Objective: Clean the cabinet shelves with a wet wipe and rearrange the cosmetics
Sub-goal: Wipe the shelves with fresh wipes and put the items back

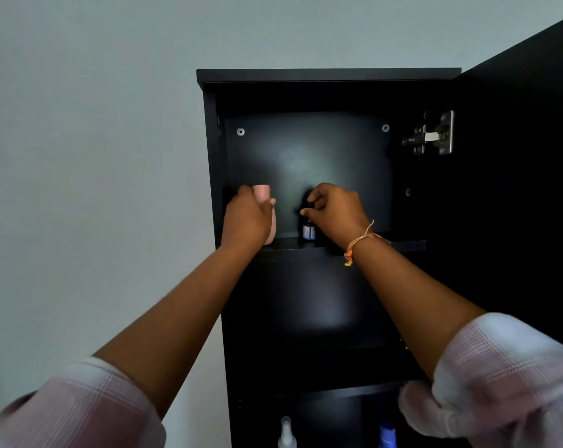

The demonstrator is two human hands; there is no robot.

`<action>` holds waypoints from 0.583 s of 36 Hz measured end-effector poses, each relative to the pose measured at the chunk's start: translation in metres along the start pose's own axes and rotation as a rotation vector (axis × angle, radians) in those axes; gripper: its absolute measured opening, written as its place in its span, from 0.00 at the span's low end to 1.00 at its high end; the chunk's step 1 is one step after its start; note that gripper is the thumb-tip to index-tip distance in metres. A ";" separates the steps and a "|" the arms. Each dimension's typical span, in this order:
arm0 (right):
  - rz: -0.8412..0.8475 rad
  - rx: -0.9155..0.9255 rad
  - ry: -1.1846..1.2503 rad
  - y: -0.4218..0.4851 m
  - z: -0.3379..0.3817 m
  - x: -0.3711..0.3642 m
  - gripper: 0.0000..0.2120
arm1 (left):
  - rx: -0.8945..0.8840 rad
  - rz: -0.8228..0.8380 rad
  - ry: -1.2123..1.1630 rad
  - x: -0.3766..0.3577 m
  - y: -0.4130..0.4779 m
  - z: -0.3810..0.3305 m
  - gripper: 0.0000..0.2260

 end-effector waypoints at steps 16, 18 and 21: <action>0.000 0.030 -0.056 0.005 -0.006 -0.009 0.11 | 0.114 0.074 -0.080 -0.016 0.013 0.012 0.20; 0.005 0.030 -0.057 0.004 -0.006 -0.009 0.12 | 0.103 0.103 -0.096 -0.017 0.013 0.012 0.19; 0.007 0.018 -0.073 0.003 -0.006 -0.009 0.13 | 0.050 0.195 -0.115 -0.020 0.012 0.007 0.20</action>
Point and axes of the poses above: each hand's wrist, its own y-axis towards the middle knuckle, its own x-axis out of the back of the hand, z = x × y, the point moved 8 cm from there along y, towards the middle knuckle, and after that the axes turned 1 degree about y, right-handed, at the moved point
